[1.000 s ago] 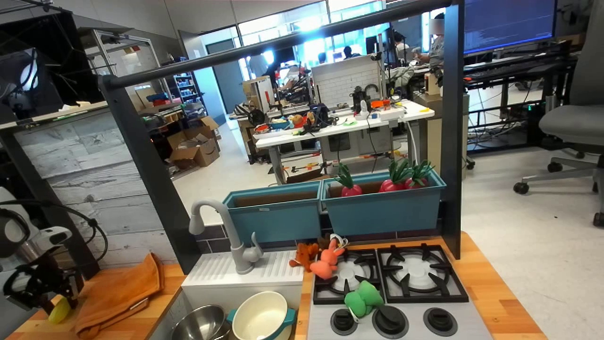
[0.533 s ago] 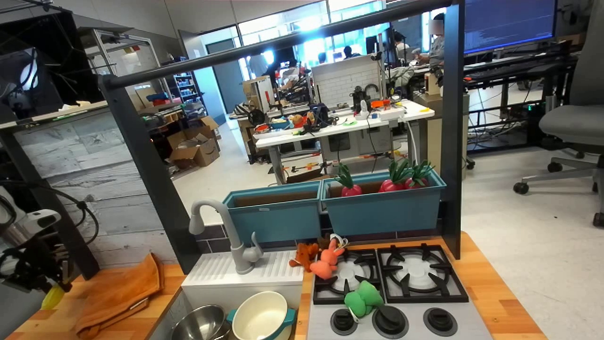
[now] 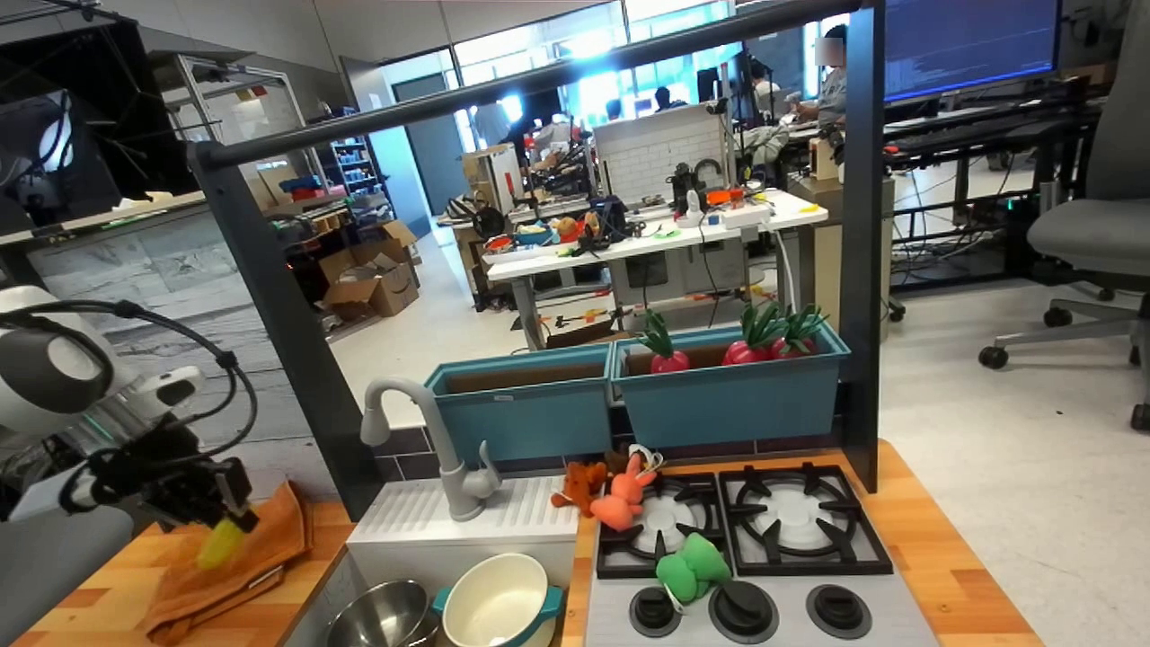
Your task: Put the plush toy from the counter into the sink, wipe the counter with the orange towel, and put the toys from the stove in the sink
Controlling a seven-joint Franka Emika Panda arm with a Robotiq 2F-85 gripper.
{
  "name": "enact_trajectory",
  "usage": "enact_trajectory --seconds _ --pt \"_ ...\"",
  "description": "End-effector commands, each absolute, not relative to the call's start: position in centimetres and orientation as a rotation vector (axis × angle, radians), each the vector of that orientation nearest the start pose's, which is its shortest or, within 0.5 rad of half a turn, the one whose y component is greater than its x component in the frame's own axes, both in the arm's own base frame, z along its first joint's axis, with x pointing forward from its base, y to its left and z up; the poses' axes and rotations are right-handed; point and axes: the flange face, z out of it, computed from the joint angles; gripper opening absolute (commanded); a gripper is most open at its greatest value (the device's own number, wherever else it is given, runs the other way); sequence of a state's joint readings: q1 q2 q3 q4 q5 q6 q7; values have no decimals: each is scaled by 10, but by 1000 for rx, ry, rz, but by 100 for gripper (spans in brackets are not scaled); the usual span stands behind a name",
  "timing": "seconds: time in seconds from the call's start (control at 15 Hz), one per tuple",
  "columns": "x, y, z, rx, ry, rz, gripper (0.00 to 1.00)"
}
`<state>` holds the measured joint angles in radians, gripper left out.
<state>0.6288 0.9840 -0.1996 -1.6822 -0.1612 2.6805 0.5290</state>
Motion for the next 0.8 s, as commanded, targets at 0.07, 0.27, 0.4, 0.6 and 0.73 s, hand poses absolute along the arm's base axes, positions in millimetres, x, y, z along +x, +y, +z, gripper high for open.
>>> enact_trajectory --seconds 0.07,0.27,0.4,0.6,0.73 --pt "583 186 4 -3406 148 -274 8" --pt "580 124 -14 -3440 404 -298 8" --pt "572 90 -27 -3444 566 -241 8" --pt "558 64 -44 -3418 720 -187 8" --pt "557 61 -46 -3376 775 -265 8"
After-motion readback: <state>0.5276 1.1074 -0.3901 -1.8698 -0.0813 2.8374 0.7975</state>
